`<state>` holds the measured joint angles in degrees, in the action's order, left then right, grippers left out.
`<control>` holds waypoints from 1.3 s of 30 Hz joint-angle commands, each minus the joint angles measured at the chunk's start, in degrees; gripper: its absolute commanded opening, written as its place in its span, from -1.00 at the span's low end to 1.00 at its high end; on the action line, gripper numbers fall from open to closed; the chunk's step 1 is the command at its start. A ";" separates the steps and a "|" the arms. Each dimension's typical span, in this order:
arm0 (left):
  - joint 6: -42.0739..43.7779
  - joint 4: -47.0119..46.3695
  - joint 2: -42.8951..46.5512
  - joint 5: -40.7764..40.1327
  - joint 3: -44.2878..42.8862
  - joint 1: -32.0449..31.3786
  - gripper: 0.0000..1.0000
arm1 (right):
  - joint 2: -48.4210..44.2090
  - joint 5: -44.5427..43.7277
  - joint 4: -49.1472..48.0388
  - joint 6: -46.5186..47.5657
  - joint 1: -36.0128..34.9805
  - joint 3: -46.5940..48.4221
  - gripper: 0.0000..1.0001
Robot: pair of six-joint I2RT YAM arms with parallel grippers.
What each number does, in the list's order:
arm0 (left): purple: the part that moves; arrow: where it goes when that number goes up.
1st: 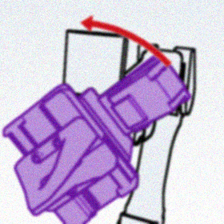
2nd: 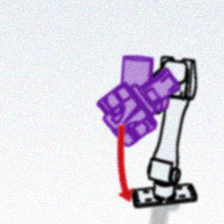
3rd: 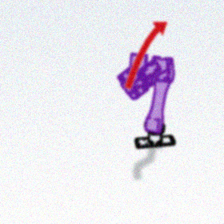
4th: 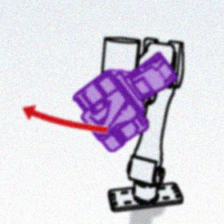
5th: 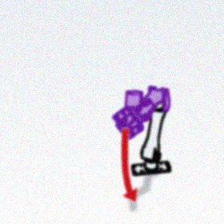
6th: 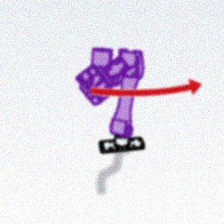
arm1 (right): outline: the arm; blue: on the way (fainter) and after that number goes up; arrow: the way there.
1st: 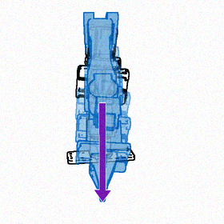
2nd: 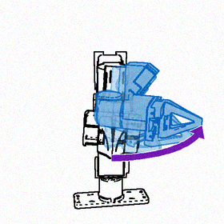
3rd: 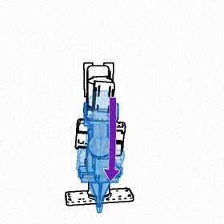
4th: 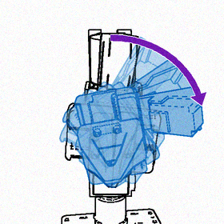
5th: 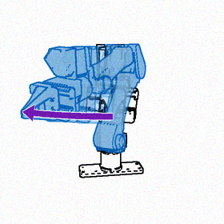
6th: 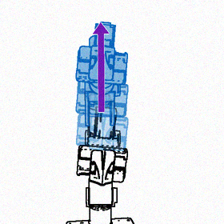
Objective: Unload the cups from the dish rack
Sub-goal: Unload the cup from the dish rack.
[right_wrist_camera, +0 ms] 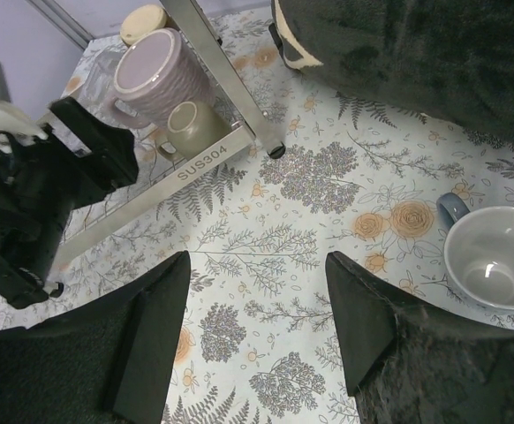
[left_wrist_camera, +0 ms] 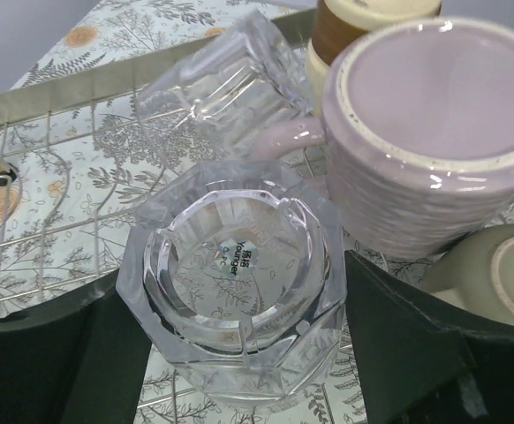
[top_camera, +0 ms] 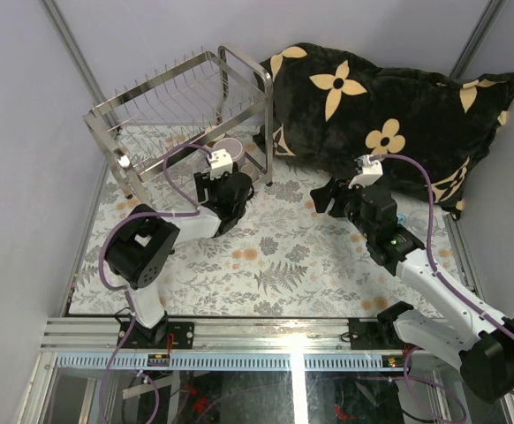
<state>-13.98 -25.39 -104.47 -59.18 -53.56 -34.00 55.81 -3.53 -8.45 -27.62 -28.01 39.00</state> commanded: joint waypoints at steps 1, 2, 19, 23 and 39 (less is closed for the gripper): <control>-5.74 4.39 5.96 -6.12 -0.59 -1.20 -1.00 | -1.27 0.38 -2.95 -0.05 -0.21 -0.23 0.40; -6.57 5.74 6.88 -6.33 -0.65 -1.45 -1.00 | -1.24 0.59 -3.36 -0.26 -0.22 -0.40 0.39; -17.91 21.79 18.18 -5.27 1.96 -5.92 -1.00 | -3.21 3.84 -9.87 -2.62 -0.21 -5.99 0.39; -20.73 24.66 22.32 -2.94 2.10 -7.97 -1.00 | -4.09 6.15 -12.66 -3.44 -0.25 -8.01 0.39; -28.53 24.13 36.54 14.60 9.18 -12.15 -1.00 | -4.15 24.82 -36.41 -15.80 -0.23 -19.00 0.38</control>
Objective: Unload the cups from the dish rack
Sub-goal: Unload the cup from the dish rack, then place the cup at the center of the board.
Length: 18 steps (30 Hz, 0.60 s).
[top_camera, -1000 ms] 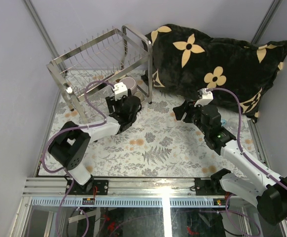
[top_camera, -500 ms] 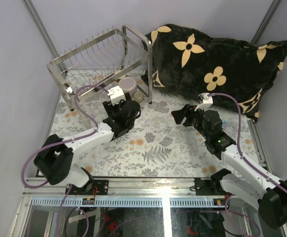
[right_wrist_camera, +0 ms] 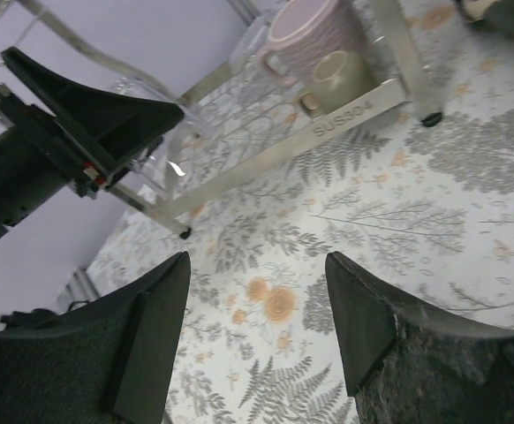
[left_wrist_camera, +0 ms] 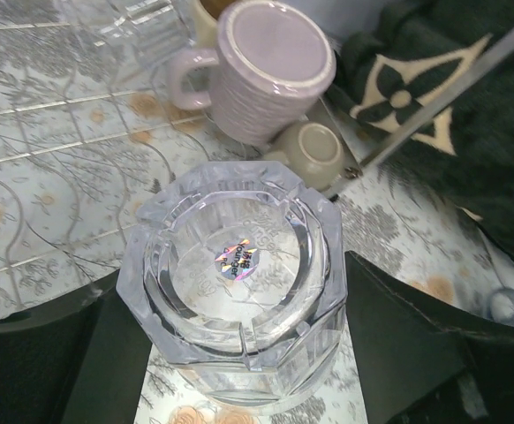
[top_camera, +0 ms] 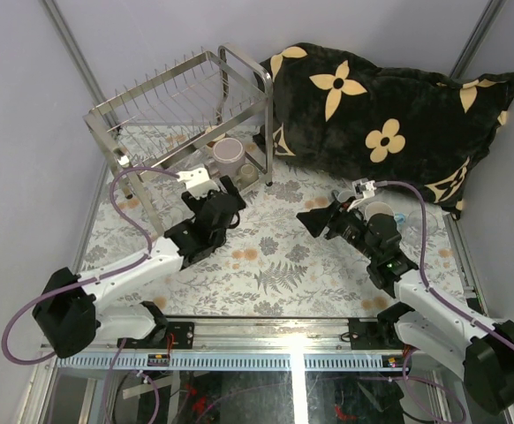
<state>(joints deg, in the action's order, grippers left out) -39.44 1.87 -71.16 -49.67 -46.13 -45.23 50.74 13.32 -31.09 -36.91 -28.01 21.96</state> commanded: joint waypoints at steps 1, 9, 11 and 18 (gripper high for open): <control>-3.42 -3.49 4.69 5.85 2.38 -1.31 -1.00 | 1.34 9.10 -15.86 -8.11 -0.27 -2.58 0.38; -5.03 -4.52 11.10 10.02 5.12 -2.91 -1.00 | 3.40 11.63 -25.00 -15.71 -1.00 -5.04 0.38; -5.74 -5.64 12.57 11.10 6.31 -3.06 -1.00 | 5.06 11.70 -27.00 -16.63 -1.41 -5.17 0.38; -6.23 -7.54 14.45 15.87 6.52 -3.11 -1.00 | 17.54 14.20 -43.90 -23.70 -1.78 -3.64 0.38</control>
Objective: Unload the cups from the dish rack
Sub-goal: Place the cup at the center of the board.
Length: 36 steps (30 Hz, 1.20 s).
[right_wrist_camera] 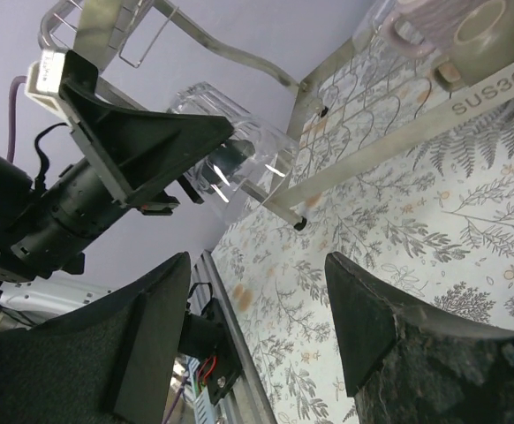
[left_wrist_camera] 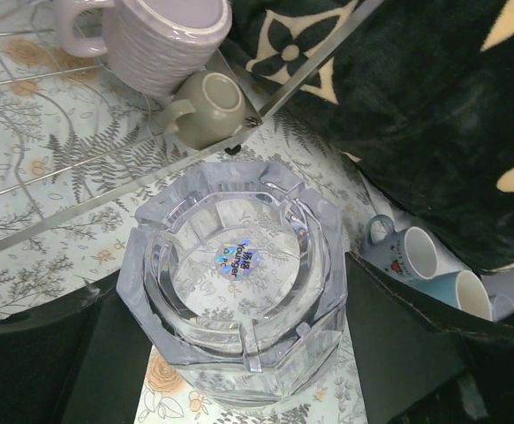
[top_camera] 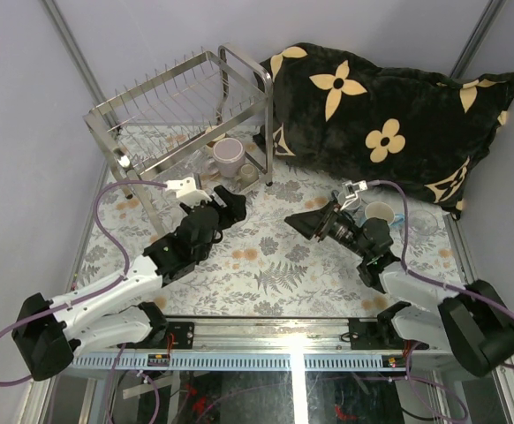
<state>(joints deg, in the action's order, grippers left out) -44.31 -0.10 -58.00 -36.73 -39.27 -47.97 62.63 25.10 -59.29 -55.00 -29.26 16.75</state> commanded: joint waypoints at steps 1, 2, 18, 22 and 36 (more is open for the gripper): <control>-1.38 -6.14 1.70 3.46 -0.06 -0.44 -1.00 | 7.85 2.62 -18.41 -6.80 -0.75 1.80 0.38; -1.39 -6.82 2.17 3.81 0.40 -0.46 -1.00 | 10.10 3.04 -21.20 -8.03 -0.98 2.13 0.37; 0.25 -7.39 3.84 9.17 -0.28 -0.45 -1.00 | 32.18 3.02 -38.29 -14.71 -8.89 14.97 0.28; 0.19 -7.42 4.68 9.73 0.52 -0.47 -1.00 | 35.97 3.07 -38.27 -15.52 -10.51 18.46 0.19; 0.08 -7.53 5.69 11.01 1.44 -0.46 -0.97 | 37.05 0.72 -38.25 -15.04 -12.89 18.84 -1.00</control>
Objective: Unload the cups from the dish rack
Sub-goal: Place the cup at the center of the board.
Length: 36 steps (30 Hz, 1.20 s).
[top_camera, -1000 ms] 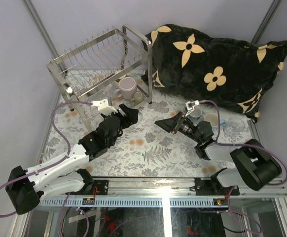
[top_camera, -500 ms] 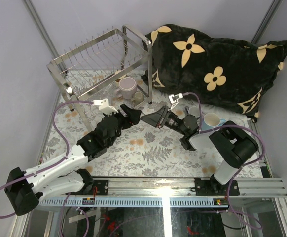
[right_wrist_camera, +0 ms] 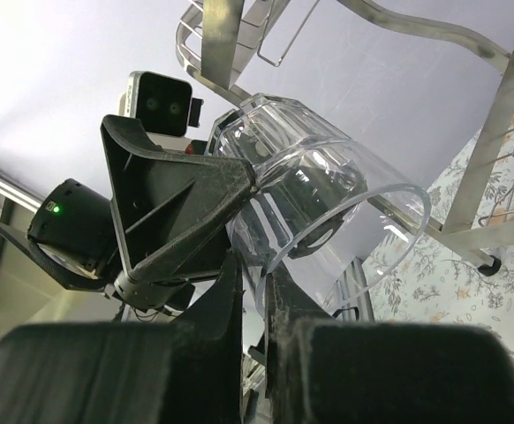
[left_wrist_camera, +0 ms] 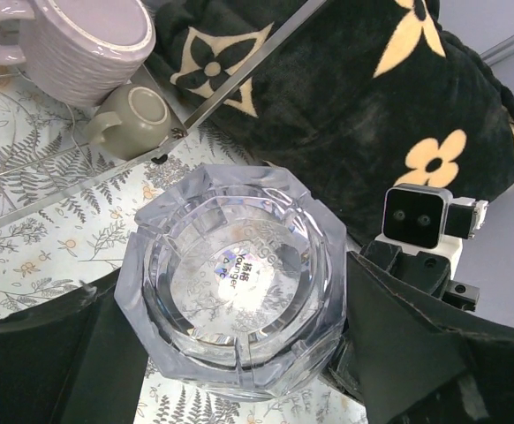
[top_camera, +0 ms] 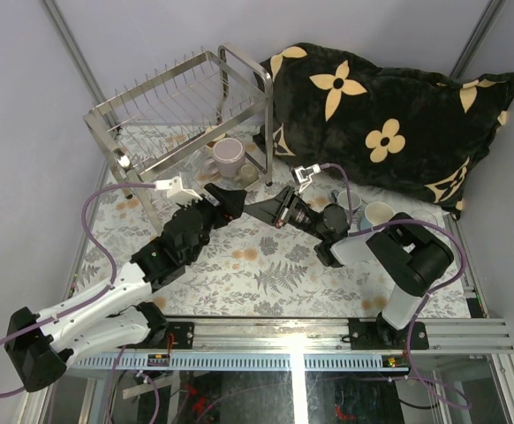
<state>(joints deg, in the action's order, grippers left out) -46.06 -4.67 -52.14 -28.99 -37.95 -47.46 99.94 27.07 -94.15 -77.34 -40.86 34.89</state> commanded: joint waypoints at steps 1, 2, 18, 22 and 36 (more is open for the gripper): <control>2.10 -2.98 -0.05 3.22 0.16 -0.95 -0.90 | -0.78 -1.50 -3.46 7.56 -1.32 0.13 -1.00; 2.56 -2.79 0.12 2.98 0.11 -0.94 -0.75 | -1.40 -1.93 -3.47 7.85 -1.26 -0.59 -1.00; 9.23 3.89 9.68 -3.51 -2.43 -0.88 0.77 | -14.64 -6.22 8.59 16.35 -1.33 -10.94 -1.00; 9.55 5.20 11.44 -3.92 -2.06 -0.93 0.83 | -24.44 -8.62 25.81 23.70 -1.33 -11.93 -1.00; 3.62 1.89 13.21 0.33 6.49 -0.96 0.82 | -57.03 -39.01 111.58 45.96 -1.27 7.48 -1.00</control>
<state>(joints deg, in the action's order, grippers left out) -39.90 0.43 -37.98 -29.76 -33.43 -48.62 46.00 2.04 -7.68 -38.02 -42.33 33.67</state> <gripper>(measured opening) 0.914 0.066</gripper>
